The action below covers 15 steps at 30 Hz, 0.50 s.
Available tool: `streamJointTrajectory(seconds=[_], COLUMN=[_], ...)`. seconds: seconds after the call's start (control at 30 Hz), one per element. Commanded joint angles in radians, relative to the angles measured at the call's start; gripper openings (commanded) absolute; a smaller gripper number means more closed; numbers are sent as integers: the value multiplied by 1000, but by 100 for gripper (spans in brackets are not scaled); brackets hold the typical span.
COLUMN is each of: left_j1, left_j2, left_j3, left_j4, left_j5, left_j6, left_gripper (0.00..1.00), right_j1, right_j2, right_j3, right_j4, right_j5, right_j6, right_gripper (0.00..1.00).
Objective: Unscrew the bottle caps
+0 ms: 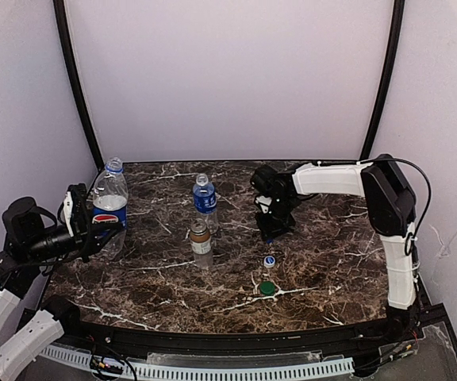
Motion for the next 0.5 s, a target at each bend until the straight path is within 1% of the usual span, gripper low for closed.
streamJointTrajectory(seconds=[0.0,0.03,0.07,0.1,0.13,0.17,0.2,0.23,0.27,0.37,0.47], left_j1=[7,7,7,7,7,6,7,7,7,7,7], left_j2=[-8,-8,-9,-10,-10,-10,-9,-8,-7,-6,-2], left_j3=[-10,-11,-10,-9,-8,-6,-5,-4,-2,4,22], left_j4=[32,32,31,30,28,26,23,21,22,22,8], left_j5=[18,18,18,18,21,22,26,29,34,59,118], left_j6=[-7,-7,-8,-5,-3,4,9,17,20,39,62], left_gripper=[23,23,23,23,23,23,23,23,23,23,24], right_j1=[33,34,36,38,40,41,42,43,45,56,83], right_j2=[67,78,84,85,83,78,71,60,47,-10,-114], right_j3=[70,76,81,84,86,88,88,89,92,116,158], right_j4=[-67,-80,-90,-97,-102,-103,-102,-102,-99,-96,-86], right_j5=[20,46,56,63,68,71,75,79,82,106,183], right_j6=[8,8,6,5,5,5,5,5,1,-21,-63], right_gripper=[0,0,7,20,39,50,66,93,98,99,99])
